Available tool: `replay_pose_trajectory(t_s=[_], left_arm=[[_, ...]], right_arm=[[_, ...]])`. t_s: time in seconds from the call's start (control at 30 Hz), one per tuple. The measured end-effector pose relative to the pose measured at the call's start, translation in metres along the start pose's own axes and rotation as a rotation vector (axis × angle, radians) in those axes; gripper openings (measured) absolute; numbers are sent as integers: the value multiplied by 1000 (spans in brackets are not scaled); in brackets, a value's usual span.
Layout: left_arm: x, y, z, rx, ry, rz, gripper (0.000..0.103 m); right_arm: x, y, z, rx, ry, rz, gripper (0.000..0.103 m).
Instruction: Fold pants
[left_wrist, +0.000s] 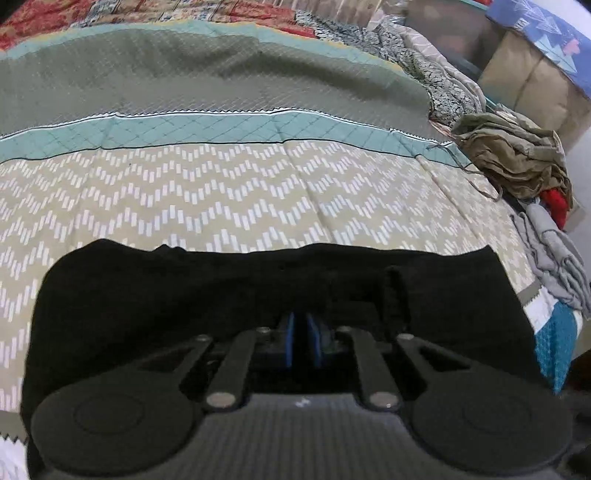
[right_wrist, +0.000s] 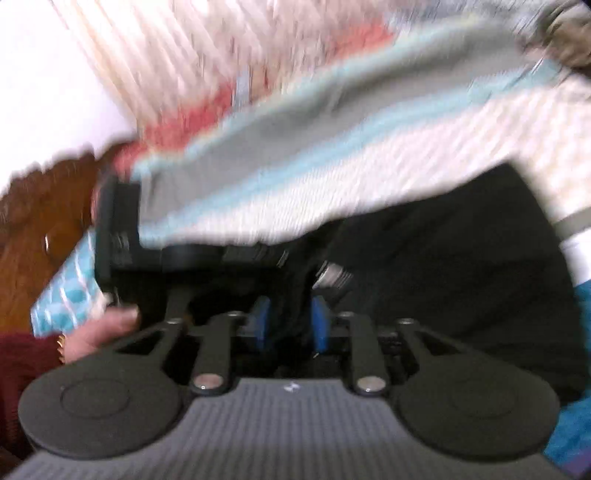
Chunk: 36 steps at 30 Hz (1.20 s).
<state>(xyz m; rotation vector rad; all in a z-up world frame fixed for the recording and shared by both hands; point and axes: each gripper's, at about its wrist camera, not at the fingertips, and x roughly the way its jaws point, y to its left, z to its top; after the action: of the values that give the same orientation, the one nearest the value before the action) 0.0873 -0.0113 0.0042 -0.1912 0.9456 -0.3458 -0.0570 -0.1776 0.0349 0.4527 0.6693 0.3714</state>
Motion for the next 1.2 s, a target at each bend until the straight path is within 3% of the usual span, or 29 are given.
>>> replay_pose_trajectory(t_s=[0.07,0.1,0.13,0.23,0.33,0.4,0.43,0.47,0.53,0.63,0.7,0.87,0.9,0.97,1.07,1.2], left_arm=[[-12,2,8,-34,-2,-17,17],[-21,4,10,-60,-16,-36,26],[-29,7,11,-90,-40,-57,27],[-45,8,12,-159,-75,-115,27],[-39,0,15,-169,-42,-154,27],[-30,-9,12,-139,6,-129,27],[-27,-12,11,-128,23,-115,27],[-25,-14,10,-124,28,-109,27],[-30,-19,12,-133,32,-130,30],[-44,-37,24,-103,11,-189,42],[-54,-58,31,-32,-13,-190,63],[-50,-113,45,146,49,-187,84],[-45,-122,46,189,67,-174,84],[-32,-138,45,254,104,-122,81],[-16,-140,41,288,163,-77,14],[-36,-112,47,198,134,-127,14]], right_arm=[[-31,-21,3,24,-114,-81,58],[-45,-35,2,43,-169,-142,62],[-54,-48,1,71,-201,-187,66],[-65,-90,-9,224,-222,-264,69],[-52,-110,-21,316,-172,-237,68],[-39,-111,-29,334,-115,-206,56],[-34,-107,-30,331,-91,-231,32],[-38,-97,-30,311,-83,-263,27],[-44,-77,-21,257,-118,-235,18],[-49,-36,-4,132,-158,-201,18],[-46,-10,2,42,-163,-185,18],[-24,31,0,-183,-134,-184,18],[-21,37,-2,-217,-126,-186,18],[-26,41,-8,-263,-110,-187,18],[-23,52,-14,-307,-109,-159,18],[-28,54,-13,-308,-144,-134,26]])
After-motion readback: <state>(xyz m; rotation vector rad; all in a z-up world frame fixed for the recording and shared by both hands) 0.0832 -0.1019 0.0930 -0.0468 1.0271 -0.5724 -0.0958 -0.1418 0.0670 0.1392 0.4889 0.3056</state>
